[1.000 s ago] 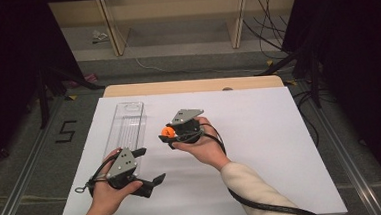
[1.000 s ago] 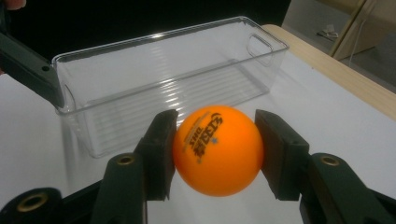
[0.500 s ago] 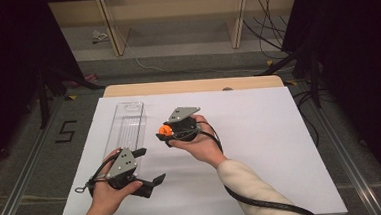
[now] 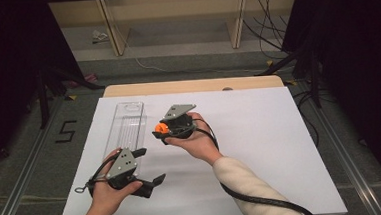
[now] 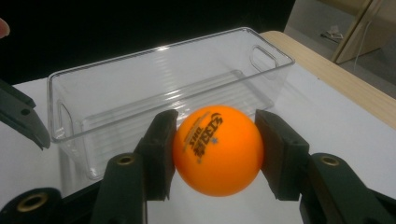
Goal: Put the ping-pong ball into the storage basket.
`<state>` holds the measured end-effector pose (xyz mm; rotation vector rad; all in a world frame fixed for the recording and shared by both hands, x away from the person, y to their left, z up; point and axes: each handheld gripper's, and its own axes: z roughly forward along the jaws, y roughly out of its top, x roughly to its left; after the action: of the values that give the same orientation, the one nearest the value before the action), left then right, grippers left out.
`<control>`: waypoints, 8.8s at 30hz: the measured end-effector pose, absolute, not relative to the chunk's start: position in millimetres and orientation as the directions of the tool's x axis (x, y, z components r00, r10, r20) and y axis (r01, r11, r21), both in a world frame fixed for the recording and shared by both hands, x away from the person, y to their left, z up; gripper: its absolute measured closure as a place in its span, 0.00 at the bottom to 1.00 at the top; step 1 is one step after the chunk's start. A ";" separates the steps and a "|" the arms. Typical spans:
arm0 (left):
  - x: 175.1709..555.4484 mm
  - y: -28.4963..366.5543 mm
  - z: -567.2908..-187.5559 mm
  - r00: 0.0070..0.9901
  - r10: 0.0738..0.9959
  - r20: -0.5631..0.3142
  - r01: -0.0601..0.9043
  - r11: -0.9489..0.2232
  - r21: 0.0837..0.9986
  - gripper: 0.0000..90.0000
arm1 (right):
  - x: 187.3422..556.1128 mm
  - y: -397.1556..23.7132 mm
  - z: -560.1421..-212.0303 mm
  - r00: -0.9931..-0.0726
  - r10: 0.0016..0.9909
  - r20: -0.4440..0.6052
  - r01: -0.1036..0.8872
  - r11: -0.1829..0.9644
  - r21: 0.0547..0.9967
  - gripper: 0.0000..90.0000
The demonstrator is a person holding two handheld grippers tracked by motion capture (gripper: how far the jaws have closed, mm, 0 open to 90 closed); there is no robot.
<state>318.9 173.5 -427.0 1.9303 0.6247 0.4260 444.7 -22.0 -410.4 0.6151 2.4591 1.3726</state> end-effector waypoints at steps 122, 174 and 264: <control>317.6 173.7 -427.5 0.811 0.584 0.030 0.224 -0.359 0.906 0.01 | 484.8 59.7 -402.9 -0.913 0.408 -0.021 0.223 0.542 0.810 0.57; 317.3 174.0 -427.2 0.813 0.582 0.032 0.222 -0.360 0.906 0.01 | 491.1 86.0 -412.9 -0.922 0.387 -0.028 0.220 0.580 0.784 0.57; 317.1 174.0 -427.1 0.812 0.583 0.031 0.222 -0.357 0.907 0.01 | 486.1 30.8 -402.0 -0.895 0.446 -0.018 0.256 0.545 0.798 0.18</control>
<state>317.1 174.0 -427.1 1.9380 0.6031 0.4279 486.1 30.8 -402.0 0.5914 2.5629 1.2708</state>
